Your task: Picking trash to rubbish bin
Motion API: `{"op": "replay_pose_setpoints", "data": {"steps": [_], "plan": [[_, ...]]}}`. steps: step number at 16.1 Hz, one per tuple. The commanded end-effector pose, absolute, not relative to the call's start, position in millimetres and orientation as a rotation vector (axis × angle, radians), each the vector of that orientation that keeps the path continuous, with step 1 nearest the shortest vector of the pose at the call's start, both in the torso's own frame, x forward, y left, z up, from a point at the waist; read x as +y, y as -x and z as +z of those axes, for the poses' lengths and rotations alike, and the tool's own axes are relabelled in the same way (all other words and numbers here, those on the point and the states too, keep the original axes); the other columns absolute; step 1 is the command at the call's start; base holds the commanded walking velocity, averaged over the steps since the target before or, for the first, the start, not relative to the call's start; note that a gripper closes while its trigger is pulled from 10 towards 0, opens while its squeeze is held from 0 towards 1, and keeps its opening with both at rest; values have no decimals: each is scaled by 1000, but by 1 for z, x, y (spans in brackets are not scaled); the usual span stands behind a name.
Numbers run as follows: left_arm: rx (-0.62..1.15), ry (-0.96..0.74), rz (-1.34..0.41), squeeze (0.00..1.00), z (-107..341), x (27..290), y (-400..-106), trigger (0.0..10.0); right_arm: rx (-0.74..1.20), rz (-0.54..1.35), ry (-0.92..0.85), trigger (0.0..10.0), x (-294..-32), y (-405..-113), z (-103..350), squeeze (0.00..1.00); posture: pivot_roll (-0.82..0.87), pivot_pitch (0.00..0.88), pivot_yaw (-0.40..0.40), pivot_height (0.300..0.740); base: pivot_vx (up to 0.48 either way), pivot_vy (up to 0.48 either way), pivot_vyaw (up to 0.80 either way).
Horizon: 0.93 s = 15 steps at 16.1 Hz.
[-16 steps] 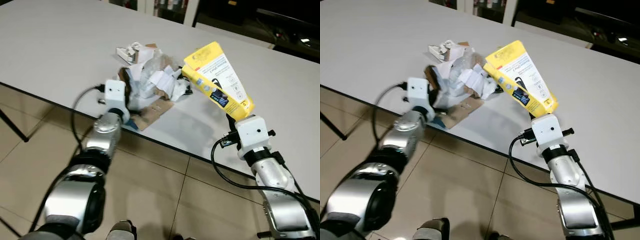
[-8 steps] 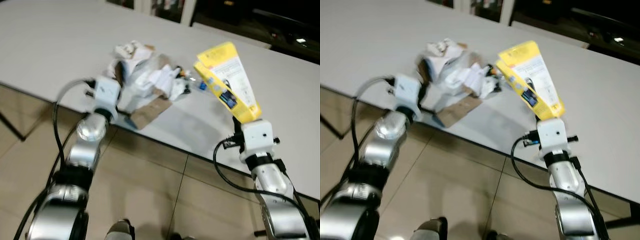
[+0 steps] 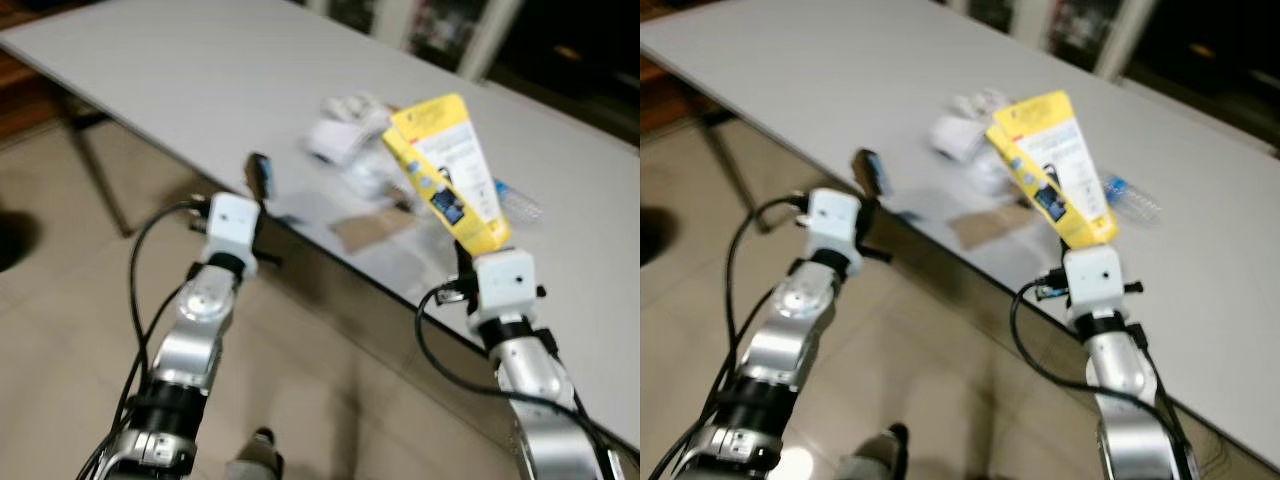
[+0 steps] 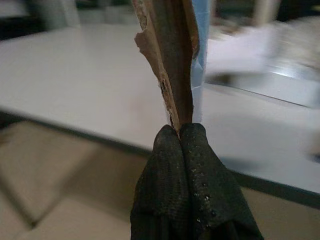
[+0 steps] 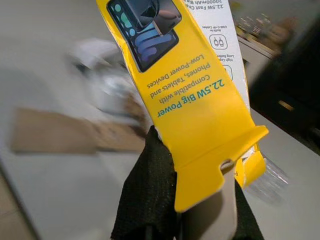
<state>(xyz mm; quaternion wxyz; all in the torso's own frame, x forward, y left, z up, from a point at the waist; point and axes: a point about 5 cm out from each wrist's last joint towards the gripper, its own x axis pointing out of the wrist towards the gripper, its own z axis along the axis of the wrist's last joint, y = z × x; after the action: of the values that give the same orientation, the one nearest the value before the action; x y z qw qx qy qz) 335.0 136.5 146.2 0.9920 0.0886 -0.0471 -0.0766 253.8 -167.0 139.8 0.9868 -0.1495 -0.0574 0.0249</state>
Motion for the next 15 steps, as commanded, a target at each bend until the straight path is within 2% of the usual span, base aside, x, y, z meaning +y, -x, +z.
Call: {"op": "replay_pose_setpoints", "data": {"steps": [1, 7, 15], "plan": [[-120, -164, -160, 0, 150, 126, -332, 10000, -120, 15, 302, 10000, -173, -251, 141, 0, 254, 99, -110, 740, 0, 0, 800], [-117, -134, -195, 0, 154, 111, -333, 10000, -123, 20, 297, 10000, -171, -253, 141, 0, 259, 97, -107, 740, 0, 0, 794], [-95, -130, -183, 0, 152, 112, -335, 10000, -133, 14, 286, 10000, -169, -255, 141, 0, 258, 98, -99, 740, 0, 0, 787]]}}
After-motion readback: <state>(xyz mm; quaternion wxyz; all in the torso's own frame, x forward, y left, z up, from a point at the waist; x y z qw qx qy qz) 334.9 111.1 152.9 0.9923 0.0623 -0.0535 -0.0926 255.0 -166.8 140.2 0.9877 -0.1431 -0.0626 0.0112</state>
